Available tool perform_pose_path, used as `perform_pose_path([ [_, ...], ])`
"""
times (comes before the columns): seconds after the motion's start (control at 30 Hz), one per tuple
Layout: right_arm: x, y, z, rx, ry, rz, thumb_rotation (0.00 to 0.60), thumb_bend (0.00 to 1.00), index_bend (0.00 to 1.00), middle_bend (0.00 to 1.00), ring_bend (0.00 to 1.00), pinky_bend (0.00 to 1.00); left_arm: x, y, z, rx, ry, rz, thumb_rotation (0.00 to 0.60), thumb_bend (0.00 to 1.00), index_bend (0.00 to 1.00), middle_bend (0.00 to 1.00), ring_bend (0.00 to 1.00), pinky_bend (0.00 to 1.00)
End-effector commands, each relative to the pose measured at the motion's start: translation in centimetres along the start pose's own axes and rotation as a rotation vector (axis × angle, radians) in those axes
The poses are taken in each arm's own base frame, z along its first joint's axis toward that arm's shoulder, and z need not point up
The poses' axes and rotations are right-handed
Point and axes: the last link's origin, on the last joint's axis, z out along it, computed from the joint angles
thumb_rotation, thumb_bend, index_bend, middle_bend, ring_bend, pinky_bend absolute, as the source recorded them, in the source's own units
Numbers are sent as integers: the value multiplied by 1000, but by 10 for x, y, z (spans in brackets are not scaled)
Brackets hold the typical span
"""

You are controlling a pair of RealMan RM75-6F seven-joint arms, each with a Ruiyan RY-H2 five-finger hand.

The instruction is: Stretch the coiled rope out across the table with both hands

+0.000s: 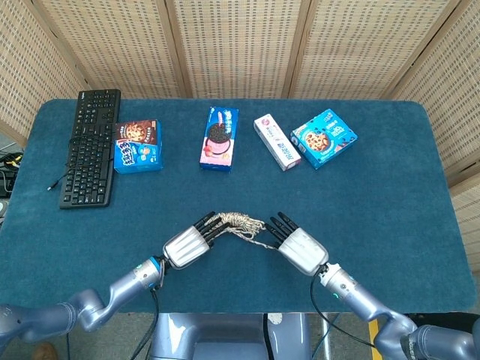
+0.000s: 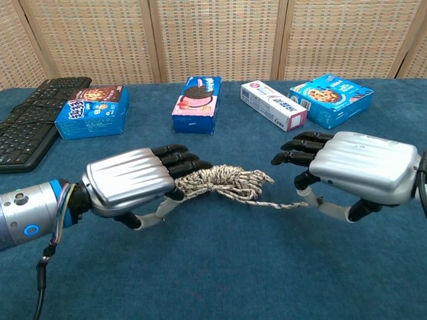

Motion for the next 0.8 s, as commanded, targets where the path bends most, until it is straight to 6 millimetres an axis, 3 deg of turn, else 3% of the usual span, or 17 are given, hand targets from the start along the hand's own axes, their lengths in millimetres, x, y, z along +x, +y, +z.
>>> perform_pose_path([
  [0.03,3,9,0,-30,7,1,600,470,650,90,0,0,5,-24,-8,61,9,9,600,400,672,0,0,0],
  [0.3,5,45,-6,-148,2,-17,600,471,655,89,0,0,1,-83,-35,211,-10,65,600,400,673,0,0,0],
  [0.5,1,78,-29,-227,-33,-106,600,472,654,90,0,0,-11,-115,-64,309,-35,73,600,400,673,0,0,0],
  [0.8,-2,104,-53,-302,-54,-128,600,472,655,90,0,0,-21,-133,-87,375,-41,39,600,400,673,0,0,0],
])
